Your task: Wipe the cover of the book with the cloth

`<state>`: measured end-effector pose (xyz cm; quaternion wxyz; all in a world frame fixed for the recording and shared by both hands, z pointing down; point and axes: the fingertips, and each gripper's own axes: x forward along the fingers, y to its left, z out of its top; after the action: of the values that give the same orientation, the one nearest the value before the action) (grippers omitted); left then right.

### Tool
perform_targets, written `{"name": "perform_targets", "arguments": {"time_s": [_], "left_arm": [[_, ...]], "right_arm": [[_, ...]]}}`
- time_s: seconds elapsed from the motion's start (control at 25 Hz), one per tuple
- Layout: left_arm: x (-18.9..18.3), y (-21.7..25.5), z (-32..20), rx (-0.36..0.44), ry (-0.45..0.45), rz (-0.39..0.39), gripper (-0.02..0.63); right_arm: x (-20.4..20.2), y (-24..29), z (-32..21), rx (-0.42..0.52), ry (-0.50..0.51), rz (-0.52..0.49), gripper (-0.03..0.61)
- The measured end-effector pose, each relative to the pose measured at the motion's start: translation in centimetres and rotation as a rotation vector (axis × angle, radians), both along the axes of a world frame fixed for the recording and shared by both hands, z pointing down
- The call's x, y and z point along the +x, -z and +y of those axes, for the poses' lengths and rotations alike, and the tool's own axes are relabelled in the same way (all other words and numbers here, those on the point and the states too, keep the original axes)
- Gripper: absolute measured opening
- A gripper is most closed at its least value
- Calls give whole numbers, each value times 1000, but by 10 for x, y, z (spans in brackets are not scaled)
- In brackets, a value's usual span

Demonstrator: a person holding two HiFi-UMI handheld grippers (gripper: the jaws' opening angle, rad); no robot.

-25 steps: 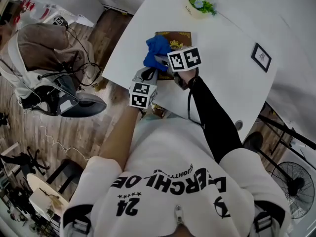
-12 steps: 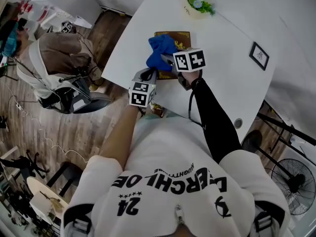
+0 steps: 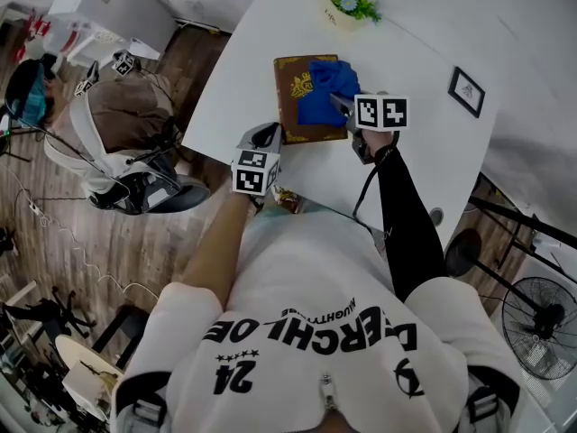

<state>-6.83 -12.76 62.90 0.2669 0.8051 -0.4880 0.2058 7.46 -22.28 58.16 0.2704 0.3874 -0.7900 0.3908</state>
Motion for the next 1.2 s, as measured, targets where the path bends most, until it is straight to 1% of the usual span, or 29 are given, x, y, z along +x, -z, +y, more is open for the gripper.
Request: {"name": "perform_targets", "arguments": {"time_s": [0.16,0.2,0.32,0.36,0.4,0.48,0.56,0.72,0.84,0.92,1.0,1.2], "left_arm": [[1,1,-1,8,-19,-4,57],[1,1,-1,9,-21,-1,56],[3,3,-1,16,-32,10,57],[3,4,-1,20,-36,12,57],[3,4,-1,25,-40,14,57],[3,5,-1,32,-44,24,57],[2,7,-1,40,-40,48,57],[0,11,-1,59,-43,103,56],[-1,14,1,70,-43,137,56],[-3,15,2,74,-47,133,55],[-5,14,3,83,-52,109,55],[-7,13,2,85,-53,98,55]], "right_arm": [[8,0,1,-9,-50,-23,209],[6,2,1,-14,-55,-48,209],[-8,24,4,-31,-59,-205,209],[-13,32,5,-21,-50,-238,209],[-19,38,7,-6,-35,-249,209],[-31,45,11,18,5,-240,209],[-47,46,17,21,46,-239,209],[-83,39,35,-7,136,-238,209],[-104,29,50,-48,190,-228,209],[-113,17,62,-98,219,-218,209],[-119,6,70,-138,223,-216,209],[-119,3,69,-137,223,-202,207]]}}
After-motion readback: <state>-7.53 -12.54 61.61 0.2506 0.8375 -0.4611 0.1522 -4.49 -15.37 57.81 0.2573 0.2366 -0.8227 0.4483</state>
